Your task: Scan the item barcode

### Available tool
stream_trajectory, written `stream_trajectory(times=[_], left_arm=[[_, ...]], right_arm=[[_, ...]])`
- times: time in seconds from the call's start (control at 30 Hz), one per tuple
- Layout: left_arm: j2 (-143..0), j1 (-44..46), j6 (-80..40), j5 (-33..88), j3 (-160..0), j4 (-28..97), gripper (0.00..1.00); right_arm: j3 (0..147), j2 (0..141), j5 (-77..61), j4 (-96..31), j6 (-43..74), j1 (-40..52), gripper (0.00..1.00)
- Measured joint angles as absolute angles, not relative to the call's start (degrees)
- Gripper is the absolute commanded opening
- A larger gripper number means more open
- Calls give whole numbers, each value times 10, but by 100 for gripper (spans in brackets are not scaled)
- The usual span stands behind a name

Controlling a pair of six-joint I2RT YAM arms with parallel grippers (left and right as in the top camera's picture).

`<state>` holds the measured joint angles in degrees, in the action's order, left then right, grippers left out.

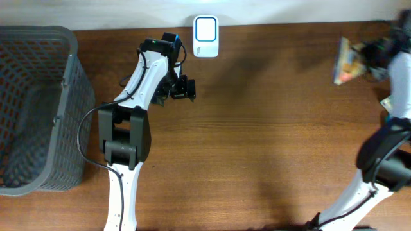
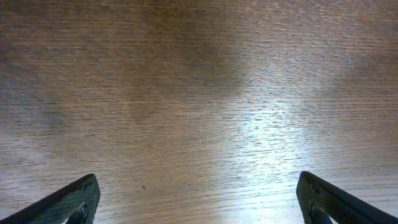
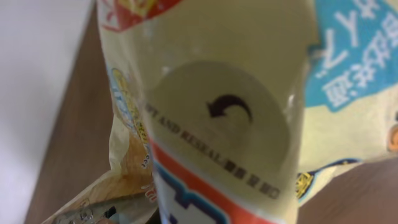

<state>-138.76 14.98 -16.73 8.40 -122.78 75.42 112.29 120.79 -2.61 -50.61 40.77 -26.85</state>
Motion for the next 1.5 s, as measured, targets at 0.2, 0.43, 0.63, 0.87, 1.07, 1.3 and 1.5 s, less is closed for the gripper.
stream_trajectory(times=[0.2, 0.43, 0.63, 0.87, 1.07, 1.3, 1.5], left_arm=[[-1388, 150, -167, 84, -1228, 754, 99], [-1388, 150, -167, 84, -1228, 754, 99], [-1388, 150, -167, 84, -1228, 754, 99], [-1388, 150, -167, 84, -1228, 754, 99], [-1388, 150, -167, 84, -1228, 755, 99], [-1388, 150, -167, 84, -1228, 754, 99], [-1388, 150, -167, 84, -1228, 754, 99]], right_arm=[[1123, 1208, -24, -521, 300, -431, 56], [1123, 1205, -29, -571, 287, -441, 61], [1120, 998, -60, -717, 289, -441, 78], [1058, 751, -89, -824, 253, -374, 98], [858, 507, -107, -795, 242, -260, 98], [691, 438, -152, -870, 240, -236, 98], [675, 449, -129, -874, 240, -236, 98]])
